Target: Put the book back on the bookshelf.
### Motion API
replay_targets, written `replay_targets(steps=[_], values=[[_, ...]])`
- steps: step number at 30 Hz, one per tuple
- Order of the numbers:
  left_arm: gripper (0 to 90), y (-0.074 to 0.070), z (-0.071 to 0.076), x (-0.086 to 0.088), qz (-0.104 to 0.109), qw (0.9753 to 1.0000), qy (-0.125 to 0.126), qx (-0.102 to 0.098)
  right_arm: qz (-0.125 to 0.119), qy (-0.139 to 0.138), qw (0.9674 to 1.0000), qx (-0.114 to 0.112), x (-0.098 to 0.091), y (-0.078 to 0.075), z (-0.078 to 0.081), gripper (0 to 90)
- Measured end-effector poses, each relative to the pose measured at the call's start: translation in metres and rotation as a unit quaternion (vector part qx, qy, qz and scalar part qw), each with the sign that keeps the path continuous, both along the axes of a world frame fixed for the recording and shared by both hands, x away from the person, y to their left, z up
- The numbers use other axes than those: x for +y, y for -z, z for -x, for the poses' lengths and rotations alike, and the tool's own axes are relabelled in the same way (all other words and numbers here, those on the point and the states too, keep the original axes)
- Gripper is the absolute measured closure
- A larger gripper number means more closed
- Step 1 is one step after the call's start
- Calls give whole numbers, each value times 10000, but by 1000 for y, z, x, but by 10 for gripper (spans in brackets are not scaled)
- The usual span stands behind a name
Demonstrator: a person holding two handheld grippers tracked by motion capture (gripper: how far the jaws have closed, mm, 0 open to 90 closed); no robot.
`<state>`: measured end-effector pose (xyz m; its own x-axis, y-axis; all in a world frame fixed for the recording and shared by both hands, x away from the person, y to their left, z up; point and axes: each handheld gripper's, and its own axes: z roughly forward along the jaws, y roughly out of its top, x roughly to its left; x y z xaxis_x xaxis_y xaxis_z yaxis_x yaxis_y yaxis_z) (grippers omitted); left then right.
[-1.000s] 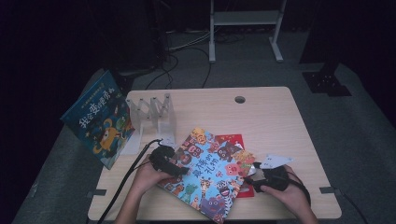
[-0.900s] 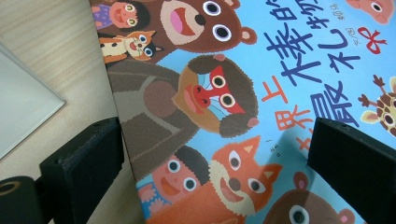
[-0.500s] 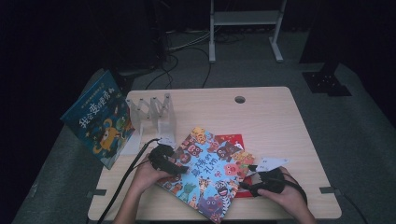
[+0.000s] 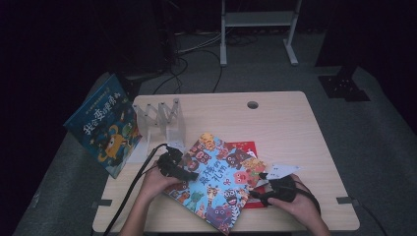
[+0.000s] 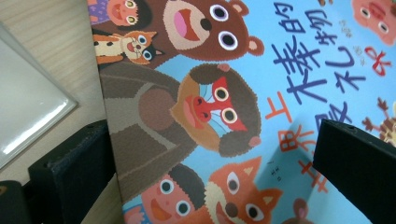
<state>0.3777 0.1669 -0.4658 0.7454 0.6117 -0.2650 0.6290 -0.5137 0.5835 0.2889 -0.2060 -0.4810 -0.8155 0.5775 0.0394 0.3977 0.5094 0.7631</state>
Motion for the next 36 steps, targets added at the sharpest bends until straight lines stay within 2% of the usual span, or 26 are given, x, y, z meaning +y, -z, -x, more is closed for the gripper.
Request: replay_targets(steps=[4, 6, 13, 14, 16, 17, 18, 19, 20, 22, 23, 26, 30, 33, 34, 36], values=[[19, -4, -1, 4, 118, 9999, -4, 18, 10, 8, 10000, 12, 1, 0, 0, 227], [19, -5, -1, 5, 177, 9998, -16, -40, 22, 10, 10000, 8, 1, 0, 0, 227], [19, -20, -1, 5, 157, 9998, 32, -143, 37, 24, 10000, 2, 3, 0, -2, 225], [20, -28, 1, 3, 186, 9996, 30, -204, 34, 42, 10000, 13, 3, 0, -2, 224], [20, -37, 1, 2, 93, 9996, 132, -235, 40, 54, 10000, 17, 3, 0, -1, 224], [31, -37, 1, 2, 93, 9996, 132, -235, 40, 54, 10000, 17, 3, 0, -1, 224], [50, -46, 1, 2, 36, 9993, 207, -310, 30, 68, 10000, 39, 3, 0, -1, 223], [53, -46, 1, 2, 36, 9993, 207, -310, 30, 68, 10000, 39, 3, 0, -1, 223], [55, -55, 1, 2, 79, 9989, 283, -364, 41, 94, 9999, 57, 3, -1, -1, 222], [58, -63, 0, 1, 4, 9985, 356, -410, 40, 112, 9999, 50, 4, -1, -1, 222], [58, -63, 0, 1, 4, 9985, 356, -410, 40, 112, 9999, 50, 4, -1, -1, 222], [71, -78, -3, -3, -72, 9977, 398, -542, 51, 147, 9999, 37, 6, 0, -4, 222], [91, -92, -7, -3, -146, 9970, 471, -591, 75, 228, 9997, 86, 12, -1, -7, 221], [128, -98, -10, -2, -82, 9967, 493, -637, 71, 259, 9996, 86, 15, -1, -9, 220], [136, -104, -12, -1, 28, 9966, 534, -621, 91, 268, 9995, 107, 16, -2, -10, 214], [148, -110, -14, -1, 60, 9966, 539, -615, 118, 259, 9996, 85, 18, -1, -10, 204]])
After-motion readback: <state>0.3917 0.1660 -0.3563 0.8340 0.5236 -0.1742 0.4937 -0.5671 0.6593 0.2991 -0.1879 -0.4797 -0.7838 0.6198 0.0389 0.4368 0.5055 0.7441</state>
